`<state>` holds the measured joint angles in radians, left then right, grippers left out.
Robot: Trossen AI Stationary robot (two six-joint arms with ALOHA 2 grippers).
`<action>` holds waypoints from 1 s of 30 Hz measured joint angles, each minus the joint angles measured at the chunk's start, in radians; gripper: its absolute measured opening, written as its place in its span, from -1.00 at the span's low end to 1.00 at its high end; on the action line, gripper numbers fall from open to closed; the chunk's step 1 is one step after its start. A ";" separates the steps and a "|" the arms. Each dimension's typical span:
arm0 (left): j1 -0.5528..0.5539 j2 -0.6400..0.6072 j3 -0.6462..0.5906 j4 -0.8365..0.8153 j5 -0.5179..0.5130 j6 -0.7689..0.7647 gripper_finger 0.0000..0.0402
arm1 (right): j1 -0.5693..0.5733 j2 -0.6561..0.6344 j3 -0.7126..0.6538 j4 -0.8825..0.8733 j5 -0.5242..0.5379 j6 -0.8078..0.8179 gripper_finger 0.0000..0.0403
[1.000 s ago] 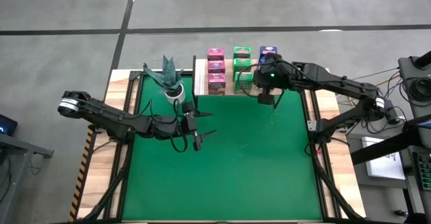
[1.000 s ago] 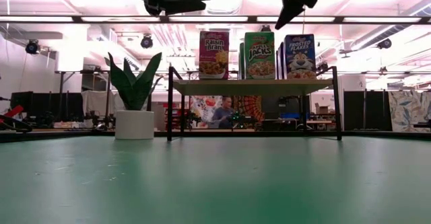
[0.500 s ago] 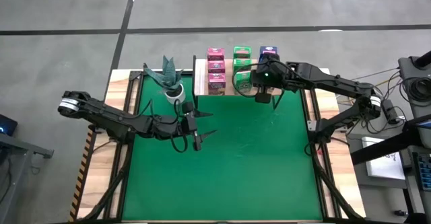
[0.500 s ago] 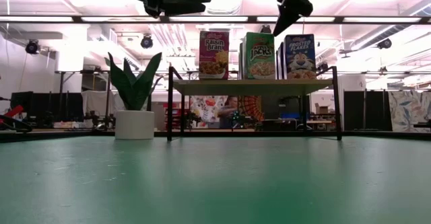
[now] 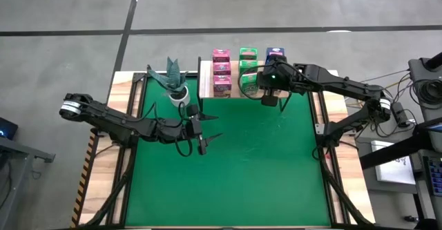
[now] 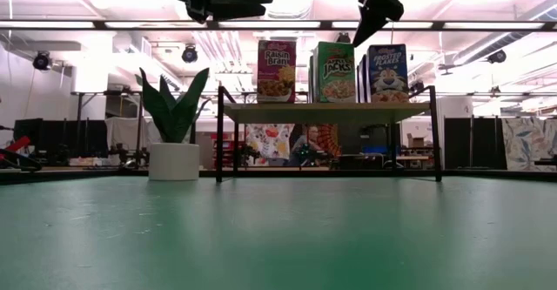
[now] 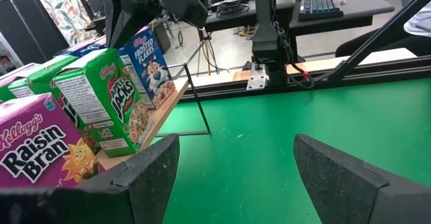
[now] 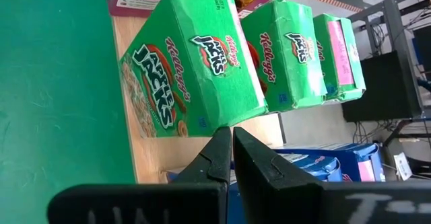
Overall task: Stack cereal on shelf
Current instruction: Put the green cereal box aligned with the other green cereal boxes on the shelf, then return to Home Position
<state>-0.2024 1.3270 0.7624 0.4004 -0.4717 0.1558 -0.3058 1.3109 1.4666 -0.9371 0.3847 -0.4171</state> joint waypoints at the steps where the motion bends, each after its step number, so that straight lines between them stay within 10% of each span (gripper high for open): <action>1: 0.000 0.000 0.000 0.000 0.000 0.000 0.37 | 0.000 -0.001 0.000 0.000 0.000 0.000 -0.96; 23: 0.002 -0.007 0.000 0.016 -0.099 0.116 0.37 | 0.183 -0.021 0.041 0.023 -0.078 0.132 -0.96; 30: 0.002 -0.056 0.000 -0.009 -0.114 0.281 0.37 | 0.302 -0.012 -0.120 0.216 0.048 0.310 -0.96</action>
<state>-0.2008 1.2708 0.7624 0.3911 -0.5855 0.4365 -0.0042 1.2992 1.3465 -0.7211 0.4323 -0.1069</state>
